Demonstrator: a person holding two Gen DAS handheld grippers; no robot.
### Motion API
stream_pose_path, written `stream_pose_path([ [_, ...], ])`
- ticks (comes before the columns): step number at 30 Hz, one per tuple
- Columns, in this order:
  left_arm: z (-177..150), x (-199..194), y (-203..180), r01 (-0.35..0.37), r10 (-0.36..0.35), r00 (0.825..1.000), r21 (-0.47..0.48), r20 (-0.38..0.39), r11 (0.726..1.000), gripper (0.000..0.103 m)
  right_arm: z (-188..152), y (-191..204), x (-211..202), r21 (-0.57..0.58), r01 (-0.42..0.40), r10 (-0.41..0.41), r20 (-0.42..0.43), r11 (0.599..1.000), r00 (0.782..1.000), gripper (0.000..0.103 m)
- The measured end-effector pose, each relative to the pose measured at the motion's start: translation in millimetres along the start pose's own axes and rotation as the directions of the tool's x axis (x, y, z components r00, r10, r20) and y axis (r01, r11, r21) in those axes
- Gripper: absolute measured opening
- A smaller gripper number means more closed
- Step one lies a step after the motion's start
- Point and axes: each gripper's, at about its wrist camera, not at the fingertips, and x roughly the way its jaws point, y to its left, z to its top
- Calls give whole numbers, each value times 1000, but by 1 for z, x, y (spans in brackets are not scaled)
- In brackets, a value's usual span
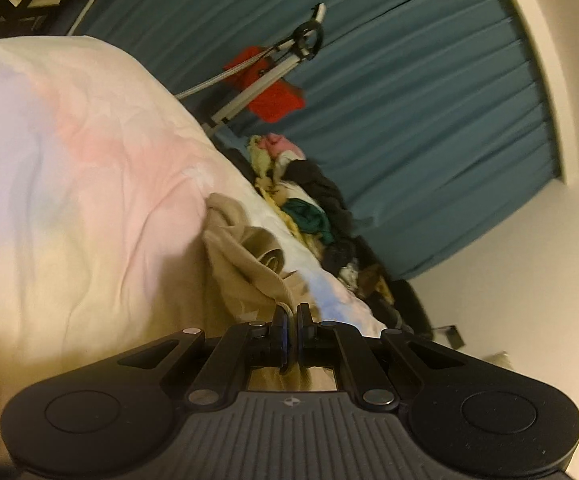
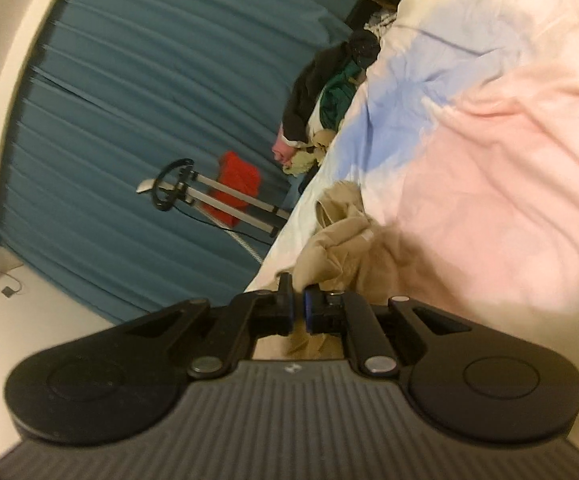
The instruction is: Fold clothes
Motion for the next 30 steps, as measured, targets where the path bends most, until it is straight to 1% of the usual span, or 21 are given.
stream_pose_path([
  [3,-21,-37,-7,43,-43,999,-19,9,999,4,-9,2,-41,-6,-18,18,24,1000,1000,8],
  [5,-35,-60,-11,41,-39,999,-67,38,997,4,-19,-1,-73,-6,-21,21,50,1000,999,8],
  [7,-45,-78,-12,61,-55,997,-122,55,991,4,-26,-5,-93,-3,-10,10,78,1000,997,8],
  [8,-50,-83,-13,59,-50,996,-142,69,988,4,-25,-5,-91,0,1,-1,81,1000,997,8],
  [9,-53,-84,-14,50,-39,996,-152,75,987,4,-20,-5,-78,3,17,-18,70,1000,997,8],
  [13,-38,-56,-14,-5,17,998,-196,60,981,4,1,-2,-23,15,83,-83,29,996,996,8],
  [14,-30,-42,-15,-36,49,997,-221,52,975,5,7,-1,-9,17,99,-100,18,995,995,9],
  [16,-11,-13,-17,-84,98,994,-212,55,974,5,17,0,18,22,132,-132,-3,991,991,9],
  [18,7,25,-19,-151,162,985,-170,55,974,5,28,1,45,25,165,-165,-25,986,986,9],
  [21,27,80,-18,-249,252,967,-83,34,965,5,44,3,86,30,214,-212,-57,976,976,9],
  [24,35,125,-6,-302,302,953,-32,-2,953,5,60,5,127,32,263,-259,-89,964,962,9],
  [26,36,142,3,-317,317,948,-18,-2,948,5,62,-5,143,34,268,-263,-107,963,959,9],
  [28,35,151,12,-329,329,944,-4,36,944,5,62,-20,156,35,264,-258,-123,964,958,9],
  [30,35,150,17,-357,356,930,0,91,934,3,64,-32,164,43,247,-240,-136,968,961,10],
])
